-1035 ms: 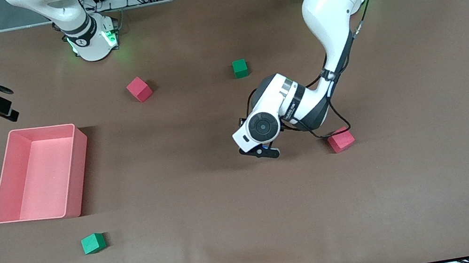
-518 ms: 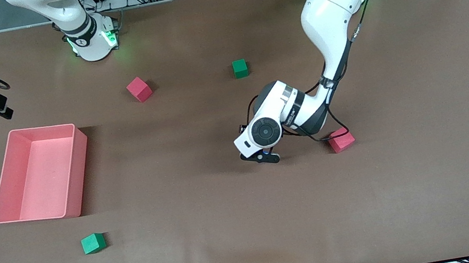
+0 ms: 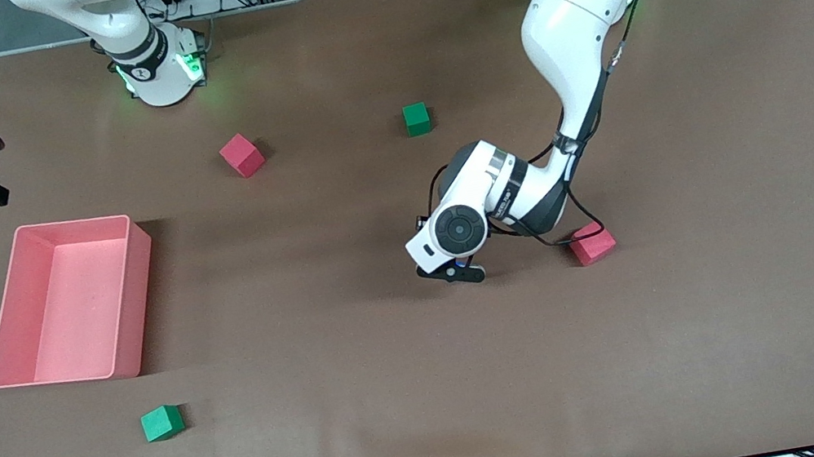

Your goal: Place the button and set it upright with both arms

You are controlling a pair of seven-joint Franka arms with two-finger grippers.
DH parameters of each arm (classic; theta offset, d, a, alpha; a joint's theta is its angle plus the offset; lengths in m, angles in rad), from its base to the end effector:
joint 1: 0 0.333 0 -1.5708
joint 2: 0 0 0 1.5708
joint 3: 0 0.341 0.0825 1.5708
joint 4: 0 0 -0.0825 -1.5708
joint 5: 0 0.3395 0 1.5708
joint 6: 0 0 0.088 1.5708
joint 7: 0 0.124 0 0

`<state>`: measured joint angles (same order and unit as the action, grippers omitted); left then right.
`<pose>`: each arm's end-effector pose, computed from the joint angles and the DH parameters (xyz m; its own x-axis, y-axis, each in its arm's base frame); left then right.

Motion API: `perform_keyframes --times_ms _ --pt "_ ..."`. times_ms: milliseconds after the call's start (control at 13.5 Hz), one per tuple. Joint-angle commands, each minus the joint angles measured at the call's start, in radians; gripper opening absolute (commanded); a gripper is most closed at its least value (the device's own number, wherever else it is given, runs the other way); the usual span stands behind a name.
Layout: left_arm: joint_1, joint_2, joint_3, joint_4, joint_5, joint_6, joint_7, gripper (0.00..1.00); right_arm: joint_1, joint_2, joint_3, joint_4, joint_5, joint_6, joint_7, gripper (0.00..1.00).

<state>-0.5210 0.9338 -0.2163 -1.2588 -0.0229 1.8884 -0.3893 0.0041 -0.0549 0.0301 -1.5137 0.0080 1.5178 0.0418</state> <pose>0.5384 -0.4411 0.2043 0.9024 -0.2688 -0.3368 -0.2614 -0.9628 0.0682 0.4866 0.0182 0.6793 0.9983 -0.0072 0.0586 -0.0067 -0.9999 -0.0088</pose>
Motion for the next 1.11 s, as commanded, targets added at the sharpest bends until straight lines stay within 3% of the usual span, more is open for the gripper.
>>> perform_keyframes --times_ms 0,518,739,1035 --pt "-0.007 0.01 0.001 0.026 0.006 -0.022 -0.008 0.66 -0.021 0.013 0.016 0.03 -0.016 -0.019 -0.054 1.0" --pt "-0.007 0.011 0.001 0.024 0.005 -0.022 -0.02 0.35 -0.026 0.013 0.016 0.03 -0.019 -0.024 -0.132 1.0" --pt "-0.016 0.002 0.0 0.024 0.006 -0.022 -0.068 0.0 -0.027 0.013 0.016 0.03 -0.019 -0.024 -0.134 1.0" --pt "-0.037 -0.03 -0.006 0.025 0.008 -0.009 -0.205 0.0 -0.026 0.015 0.016 0.03 -0.019 -0.024 -0.134 1.0"
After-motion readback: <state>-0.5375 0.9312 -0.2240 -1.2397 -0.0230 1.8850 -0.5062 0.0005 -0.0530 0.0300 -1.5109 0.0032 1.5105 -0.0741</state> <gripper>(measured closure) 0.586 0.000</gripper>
